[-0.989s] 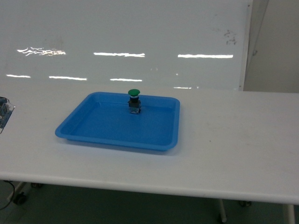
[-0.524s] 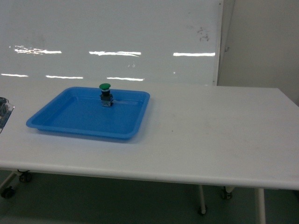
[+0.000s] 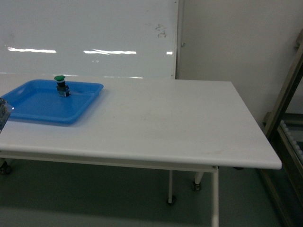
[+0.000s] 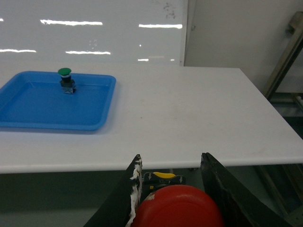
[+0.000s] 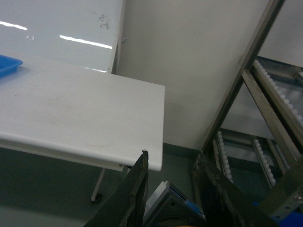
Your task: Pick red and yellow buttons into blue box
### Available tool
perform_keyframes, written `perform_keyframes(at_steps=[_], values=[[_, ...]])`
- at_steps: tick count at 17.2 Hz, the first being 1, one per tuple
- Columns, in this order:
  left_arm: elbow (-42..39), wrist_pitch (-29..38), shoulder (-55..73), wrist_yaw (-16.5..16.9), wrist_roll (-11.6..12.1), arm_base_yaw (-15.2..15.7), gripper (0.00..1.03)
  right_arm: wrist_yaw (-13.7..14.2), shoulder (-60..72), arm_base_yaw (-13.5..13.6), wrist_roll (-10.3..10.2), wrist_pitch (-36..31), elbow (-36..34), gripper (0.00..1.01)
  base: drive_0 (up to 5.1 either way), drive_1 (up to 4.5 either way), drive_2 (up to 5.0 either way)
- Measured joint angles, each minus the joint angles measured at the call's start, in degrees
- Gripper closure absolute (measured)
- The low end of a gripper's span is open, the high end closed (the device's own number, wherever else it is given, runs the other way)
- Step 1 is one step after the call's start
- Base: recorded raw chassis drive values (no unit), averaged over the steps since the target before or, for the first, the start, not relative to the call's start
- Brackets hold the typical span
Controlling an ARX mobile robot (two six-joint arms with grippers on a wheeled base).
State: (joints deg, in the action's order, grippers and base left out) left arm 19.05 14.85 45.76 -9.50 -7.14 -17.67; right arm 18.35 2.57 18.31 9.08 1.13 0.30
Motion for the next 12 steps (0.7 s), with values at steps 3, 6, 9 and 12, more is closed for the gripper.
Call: perform_keyframes(at_steps=[3, 6, 9, 12], values=[[0.0, 0.0, 0.0, 0.0, 0.0, -0.1, 0.72, 0.0, 0.0, 0.0, 0.0, 0.0, 0.0, 0.72, 4.8, -3.61, -1.1], [0.0, -0.1, 0.0, 0.0, 0.0, -0.1, 0.72, 0.0, 0.0, 0.0, 0.0, 0.0, 0.0, 0.72, 4.9, -3.51, -1.0], [0.0, -0.2, 0.0, 0.0, 0.0, -0.1, 0.72, 0.0, 0.0, 0.0, 0.0, 0.0, 0.0, 0.72, 4.9, -3.45, -1.3], [0.0, -0.2, 0.0, 0.0, 0.0, -0.1, 0.72, 0.0, 0.0, 0.0, 0.0, 0.0, 0.0, 0.72, 4.4, -1.63, -2.7]])
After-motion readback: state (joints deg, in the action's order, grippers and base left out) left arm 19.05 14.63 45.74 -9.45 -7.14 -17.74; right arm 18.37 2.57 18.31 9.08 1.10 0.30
